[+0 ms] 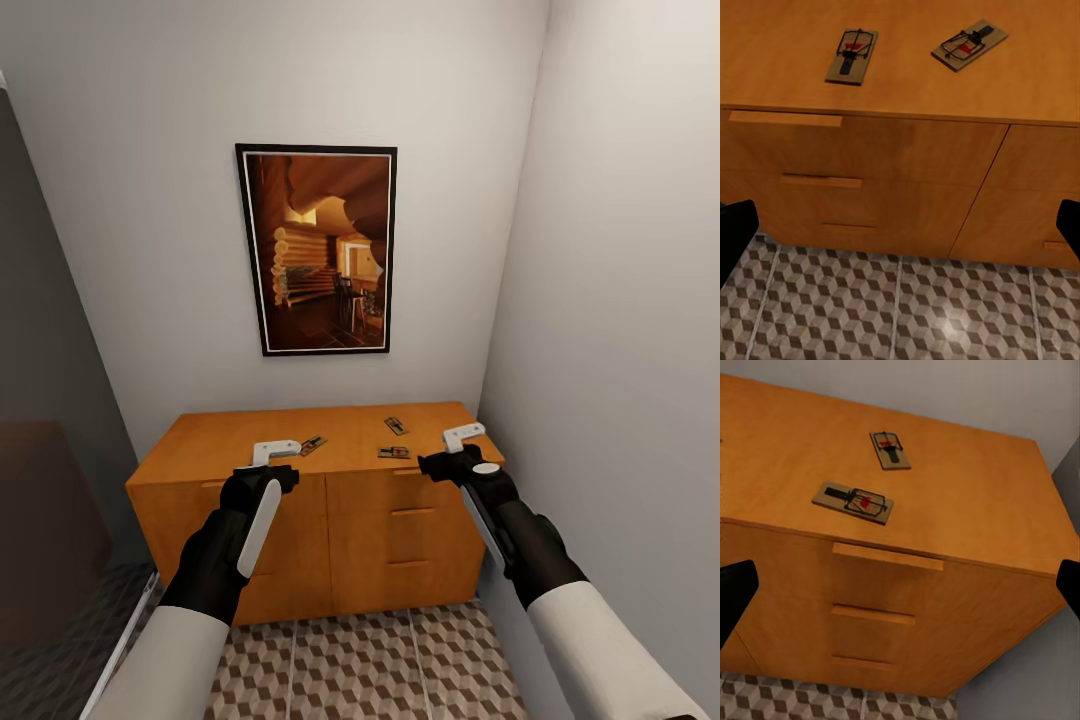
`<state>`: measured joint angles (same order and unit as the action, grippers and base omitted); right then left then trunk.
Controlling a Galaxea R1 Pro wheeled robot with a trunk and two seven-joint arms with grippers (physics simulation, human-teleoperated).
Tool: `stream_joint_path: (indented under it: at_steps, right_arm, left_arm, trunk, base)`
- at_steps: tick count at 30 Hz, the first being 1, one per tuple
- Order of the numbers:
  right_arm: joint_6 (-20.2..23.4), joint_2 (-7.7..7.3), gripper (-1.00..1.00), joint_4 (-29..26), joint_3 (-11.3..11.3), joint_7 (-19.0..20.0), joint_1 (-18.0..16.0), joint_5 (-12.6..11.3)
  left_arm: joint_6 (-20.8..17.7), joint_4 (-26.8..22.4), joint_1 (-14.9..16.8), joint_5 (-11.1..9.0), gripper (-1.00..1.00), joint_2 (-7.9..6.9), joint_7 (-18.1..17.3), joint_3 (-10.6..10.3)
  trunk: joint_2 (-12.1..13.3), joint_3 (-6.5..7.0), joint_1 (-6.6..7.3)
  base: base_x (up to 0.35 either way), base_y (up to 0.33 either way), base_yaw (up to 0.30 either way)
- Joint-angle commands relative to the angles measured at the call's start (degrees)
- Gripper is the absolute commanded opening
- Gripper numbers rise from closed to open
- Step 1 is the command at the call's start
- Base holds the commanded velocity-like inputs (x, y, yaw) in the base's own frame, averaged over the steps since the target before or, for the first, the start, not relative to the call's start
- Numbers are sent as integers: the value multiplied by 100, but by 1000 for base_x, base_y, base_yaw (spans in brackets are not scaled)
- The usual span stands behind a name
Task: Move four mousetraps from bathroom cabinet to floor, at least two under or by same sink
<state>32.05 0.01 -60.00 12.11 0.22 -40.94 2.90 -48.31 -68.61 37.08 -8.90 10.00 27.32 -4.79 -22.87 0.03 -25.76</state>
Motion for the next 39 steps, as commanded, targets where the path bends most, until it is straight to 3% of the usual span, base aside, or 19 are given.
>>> stream_joint_path:
  at_steps: [1,14,20,24,30,34,39]
  right_arm:
    - [23,-1,100,-5,6,3,-2,33]
    - [-51,-1,100,136,-8,9,-3,23]
    - [1,-24,100,315,-17,59,-155,22]
    - [168,-147,100,598,-36,156,-606,23]
    - [515,-476,100,1404,-54,266,-1461,-2]
    - [588,-523,100,2113,-49,424,-1820,8]
    - [599,-509,100,2756,-33,713,-2016,26]
  left_arm:
    - [-11,-3,2,-59,100,0,54,-7]
    - [-11,-3,1,-59,100,0,46,-7]
    - [-11,-3,1,-66,100,0,45,-13]
    - [-11,-3,1,-67,100,0,45,-13]
    - [-11,-3,3,-68,100,0,45,-14]
    - [-11,-3,4,-68,100,0,41,-14]
    - [-11,-3,2,-68,100,0,38,-14]
  trunk:
    - [-5,-3,-2]
    - [-5,-3,-2]
    - [-5,-3,-2]
    - [-5,-3,-2]
    - [-5,-3,-2]
    - [-5,-3,-2]
    - [-5,-3,-2]
  base:
    - [0,0,0]
    - [0,0,0]
    - [0,0,0]
    - [0,0,0]
    - [0,0,0]
    - [0,0,0]
    - [0,0,0]
